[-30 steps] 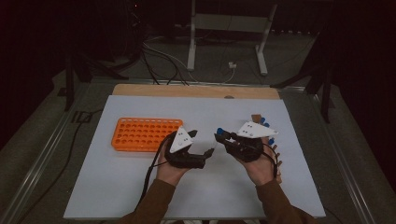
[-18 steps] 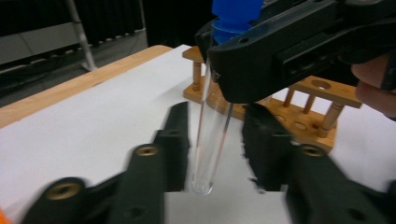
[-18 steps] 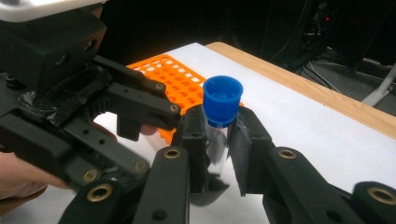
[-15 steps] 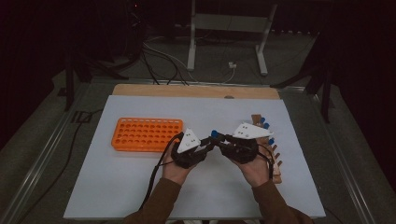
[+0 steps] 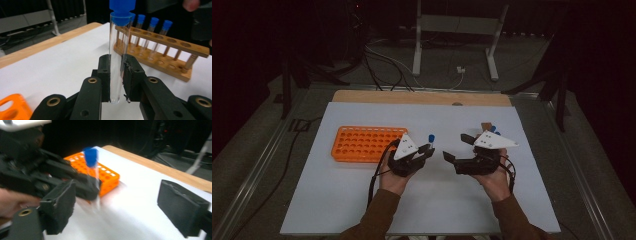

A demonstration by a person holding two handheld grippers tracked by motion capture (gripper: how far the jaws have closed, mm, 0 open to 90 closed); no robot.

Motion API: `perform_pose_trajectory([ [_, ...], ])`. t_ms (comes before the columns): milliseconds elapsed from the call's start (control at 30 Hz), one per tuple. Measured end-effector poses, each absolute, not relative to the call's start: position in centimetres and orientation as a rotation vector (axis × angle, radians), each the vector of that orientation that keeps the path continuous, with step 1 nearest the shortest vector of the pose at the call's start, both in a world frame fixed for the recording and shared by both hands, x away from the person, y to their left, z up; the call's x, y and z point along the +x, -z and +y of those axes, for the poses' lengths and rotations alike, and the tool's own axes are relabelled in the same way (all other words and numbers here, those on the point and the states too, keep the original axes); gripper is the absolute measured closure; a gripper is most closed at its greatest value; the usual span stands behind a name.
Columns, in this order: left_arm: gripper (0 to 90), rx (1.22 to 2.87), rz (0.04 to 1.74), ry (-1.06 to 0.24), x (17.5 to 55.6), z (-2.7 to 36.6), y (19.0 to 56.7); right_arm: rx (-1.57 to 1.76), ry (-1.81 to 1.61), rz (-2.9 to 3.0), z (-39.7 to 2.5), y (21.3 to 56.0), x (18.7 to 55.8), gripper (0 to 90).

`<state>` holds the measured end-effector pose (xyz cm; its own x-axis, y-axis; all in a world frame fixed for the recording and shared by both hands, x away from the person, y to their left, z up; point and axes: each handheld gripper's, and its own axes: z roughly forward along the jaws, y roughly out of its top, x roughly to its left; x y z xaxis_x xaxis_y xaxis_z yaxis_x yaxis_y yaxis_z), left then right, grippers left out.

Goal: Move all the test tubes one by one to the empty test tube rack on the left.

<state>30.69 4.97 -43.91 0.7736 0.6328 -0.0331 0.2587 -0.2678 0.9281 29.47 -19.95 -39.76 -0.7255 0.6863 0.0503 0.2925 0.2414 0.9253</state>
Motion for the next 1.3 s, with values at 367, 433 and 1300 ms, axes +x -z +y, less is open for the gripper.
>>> perform_pose_trajectory([
  [367, 78.7, 1.804, 0.735, -0.48, 31.2, 8.0, 43.4, 0.923, -1.422, 2.127, -22.6, 40.6, 28.5, 0.1],
  [433, 78.7, 1.794, 0.747, -0.488, 31.3, 8.6, 43.4, 0.929, -1.409, 2.117, -23.1, 40.8, 28.3, 0.1],
  [1300, 78.6, 1.772, 0.861, -0.556, 32.0, 11.3, 46.0, 1.016, -1.394, 2.003, -27.9, 40.6, 27.2, 0.1],
])
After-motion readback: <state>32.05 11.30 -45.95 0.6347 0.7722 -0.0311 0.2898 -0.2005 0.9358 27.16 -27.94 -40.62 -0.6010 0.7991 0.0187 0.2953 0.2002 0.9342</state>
